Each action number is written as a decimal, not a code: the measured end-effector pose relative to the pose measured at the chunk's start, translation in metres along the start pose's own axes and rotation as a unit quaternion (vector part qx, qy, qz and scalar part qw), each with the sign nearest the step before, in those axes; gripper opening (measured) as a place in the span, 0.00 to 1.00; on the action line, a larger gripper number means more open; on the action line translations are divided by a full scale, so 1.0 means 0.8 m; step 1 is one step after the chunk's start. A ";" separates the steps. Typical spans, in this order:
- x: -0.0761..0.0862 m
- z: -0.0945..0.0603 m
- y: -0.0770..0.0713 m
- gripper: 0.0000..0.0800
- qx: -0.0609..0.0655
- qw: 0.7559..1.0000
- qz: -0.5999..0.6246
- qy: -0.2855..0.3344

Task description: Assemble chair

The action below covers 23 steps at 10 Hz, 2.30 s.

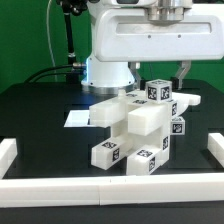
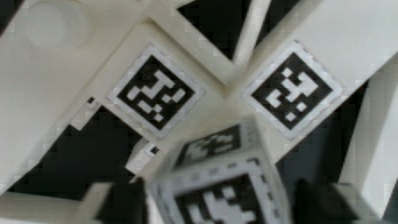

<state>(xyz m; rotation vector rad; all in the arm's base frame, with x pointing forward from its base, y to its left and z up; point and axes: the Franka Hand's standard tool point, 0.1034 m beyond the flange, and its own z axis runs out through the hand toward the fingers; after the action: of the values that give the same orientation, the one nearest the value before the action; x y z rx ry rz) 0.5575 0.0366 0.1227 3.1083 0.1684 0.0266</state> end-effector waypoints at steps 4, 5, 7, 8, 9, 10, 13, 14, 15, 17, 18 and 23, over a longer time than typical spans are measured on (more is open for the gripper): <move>0.002 0.000 0.001 0.35 -0.001 0.997 0.077 0.001; 0.003 0.000 0.001 0.35 -0.001 0.992 0.124 0.002; 0.009 0.001 0.006 0.35 -0.002 0.978 0.207 0.001; 0.013 0.001 0.011 0.35 -0.003 0.972 0.236 -0.001; 0.015 0.001 0.014 0.35 0.000 0.958 0.287 0.000; 0.015 0.001 0.014 0.35 0.002 0.944 0.331 0.000; 0.015 0.001 0.013 0.52 0.004 0.923 0.385 0.000; 0.015 0.001 0.013 0.52 0.004 0.923 0.385 0.000; 0.015 0.001 0.013 0.70 0.003 0.929 0.370 0.000; 0.017 0.001 0.014 0.79 0.002 0.965 0.261 0.005; 0.018 0.002 0.012 0.81 0.002 0.979 0.204 0.014; 0.014 0.003 0.012 0.81 -0.005 0.999 -0.027 0.022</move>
Offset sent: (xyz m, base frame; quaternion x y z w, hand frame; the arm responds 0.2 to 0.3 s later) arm 0.0056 -0.0095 -0.0062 -0.0263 0.0043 0.1481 0.9886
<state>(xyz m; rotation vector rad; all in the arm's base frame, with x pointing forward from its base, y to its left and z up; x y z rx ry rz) 0.5694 0.0280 0.1210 3.0925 0.2529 0.0948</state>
